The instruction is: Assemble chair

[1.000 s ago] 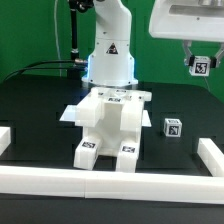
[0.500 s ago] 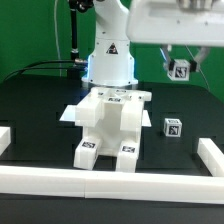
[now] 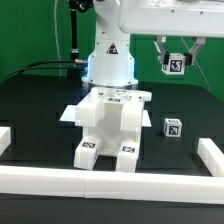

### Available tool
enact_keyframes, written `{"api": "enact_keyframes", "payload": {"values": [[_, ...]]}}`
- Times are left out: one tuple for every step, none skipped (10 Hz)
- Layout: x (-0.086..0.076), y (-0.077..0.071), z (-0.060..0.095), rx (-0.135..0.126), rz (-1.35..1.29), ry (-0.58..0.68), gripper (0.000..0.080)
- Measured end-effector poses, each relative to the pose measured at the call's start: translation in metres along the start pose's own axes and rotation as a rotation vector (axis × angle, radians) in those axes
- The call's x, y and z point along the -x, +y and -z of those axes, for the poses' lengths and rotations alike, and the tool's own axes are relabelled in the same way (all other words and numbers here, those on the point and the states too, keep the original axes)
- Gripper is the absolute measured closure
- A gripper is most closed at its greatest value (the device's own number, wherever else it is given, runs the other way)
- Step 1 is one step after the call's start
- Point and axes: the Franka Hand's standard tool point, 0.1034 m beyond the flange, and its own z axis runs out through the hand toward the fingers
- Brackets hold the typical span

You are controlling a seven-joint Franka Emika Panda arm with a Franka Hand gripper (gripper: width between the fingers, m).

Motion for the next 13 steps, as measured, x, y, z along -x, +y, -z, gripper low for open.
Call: {"api": "enact_keyframes", "payload": {"values": [[-0.002,0.015,-0.007,0.009,0.047,0.007,0.0515],[-0.004,0.027,-0.012,0.016,0.069,0.007,0.0514],[-0.013,0.036,-0.007,0.02,0.087,0.02,0.0514],[-0.016,0.042,-0.006,0.024,0.097,0.033,0.0514],[-0.014,0.043,-0.012,0.027,0.1,0.029,0.0514],[-0.013,0.045,-0.018,0.031,0.102,0.028,0.0514],[-0.01,0.045,-0.023,0.034,0.1,0.027,0.0514],[-0.009,0.043,-0.027,0.035,0.101,0.021,0.0514],[-0.008,0.042,-0.027,0.034,0.1,0.024,0.0514],[-0.007,0.044,-0.026,0.035,0.1,0.028,0.0514],[-0.008,0.047,-0.026,0.036,0.102,0.029,0.0514],[-0.007,0.05,-0.026,0.037,0.099,0.029,0.0514],[-0.007,0.052,-0.026,0.037,0.097,0.029,0.0514]]}}
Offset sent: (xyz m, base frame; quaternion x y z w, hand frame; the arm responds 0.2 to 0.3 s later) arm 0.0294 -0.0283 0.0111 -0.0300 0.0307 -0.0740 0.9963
